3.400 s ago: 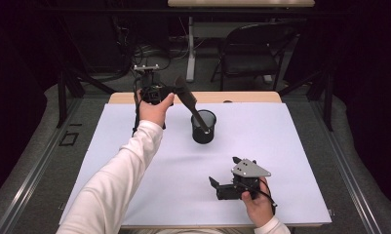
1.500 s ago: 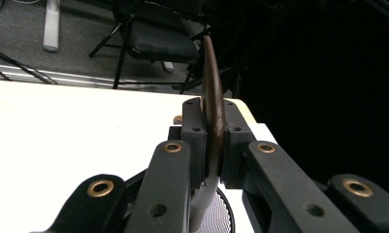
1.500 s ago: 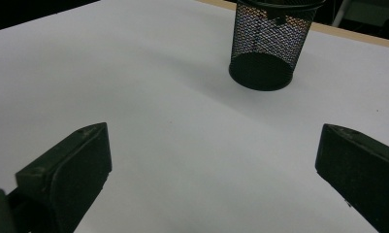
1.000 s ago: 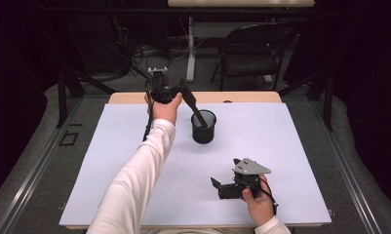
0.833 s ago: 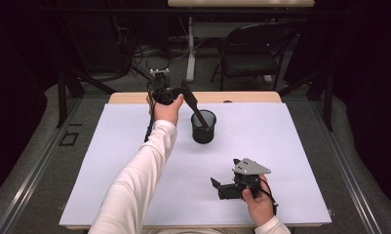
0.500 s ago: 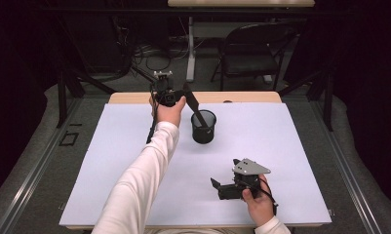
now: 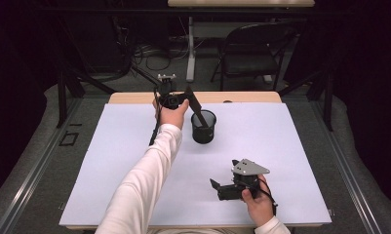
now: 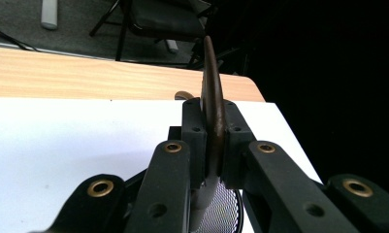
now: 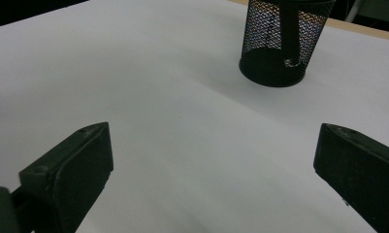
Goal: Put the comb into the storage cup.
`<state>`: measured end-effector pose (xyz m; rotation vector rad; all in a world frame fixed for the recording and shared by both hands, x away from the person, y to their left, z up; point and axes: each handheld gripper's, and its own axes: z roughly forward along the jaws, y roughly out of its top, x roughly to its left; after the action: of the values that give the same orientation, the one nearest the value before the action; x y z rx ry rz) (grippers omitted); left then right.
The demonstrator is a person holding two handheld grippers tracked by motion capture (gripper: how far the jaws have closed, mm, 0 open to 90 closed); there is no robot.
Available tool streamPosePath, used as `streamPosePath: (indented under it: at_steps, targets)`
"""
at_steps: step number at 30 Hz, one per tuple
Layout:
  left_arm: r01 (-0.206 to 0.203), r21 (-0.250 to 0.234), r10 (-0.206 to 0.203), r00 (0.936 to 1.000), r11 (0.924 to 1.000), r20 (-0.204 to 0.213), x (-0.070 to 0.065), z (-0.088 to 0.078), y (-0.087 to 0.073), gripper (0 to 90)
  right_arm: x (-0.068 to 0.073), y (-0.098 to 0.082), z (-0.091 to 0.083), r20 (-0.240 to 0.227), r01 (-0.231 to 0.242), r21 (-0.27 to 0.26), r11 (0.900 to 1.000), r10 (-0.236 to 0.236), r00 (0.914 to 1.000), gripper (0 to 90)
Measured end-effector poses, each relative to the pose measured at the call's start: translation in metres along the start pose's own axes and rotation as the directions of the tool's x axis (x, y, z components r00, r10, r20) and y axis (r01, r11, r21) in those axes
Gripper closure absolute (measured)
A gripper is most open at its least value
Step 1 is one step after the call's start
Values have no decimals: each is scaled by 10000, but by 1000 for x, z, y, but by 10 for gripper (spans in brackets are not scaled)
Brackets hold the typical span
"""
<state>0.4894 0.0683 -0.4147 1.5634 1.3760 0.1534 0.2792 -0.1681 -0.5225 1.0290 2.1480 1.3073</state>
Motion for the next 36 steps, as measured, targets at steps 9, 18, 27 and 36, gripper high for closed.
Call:
streamPosePath:
  at_steps: [9, 18, 27, 36]
  targets:
    - [130, 97, -129, 9999, 9999, -38, 5, 4, -5, 837, 0, 0, 0, -27, 1, -15, 10000, -1, 10000, 8]
    - [160, 91, -160, 9999, 9998, -22, 7, 5, -7, 836, 0, 0, 0, -47, -21, 30, 10000, 21, 10000, 15]
    - [297, -3, -297, 9996, 9996, -31, 9, 5, -8, 836, 0, 0, 1, -62, 32, 17, 10000, -32, 10000, 19]
    - [590, -35, -590, 9982, 9983, -62, 20, 4, -9, 834, 0, -1, 1, -75, 41, 68, 10000, -41, 10000, 24]
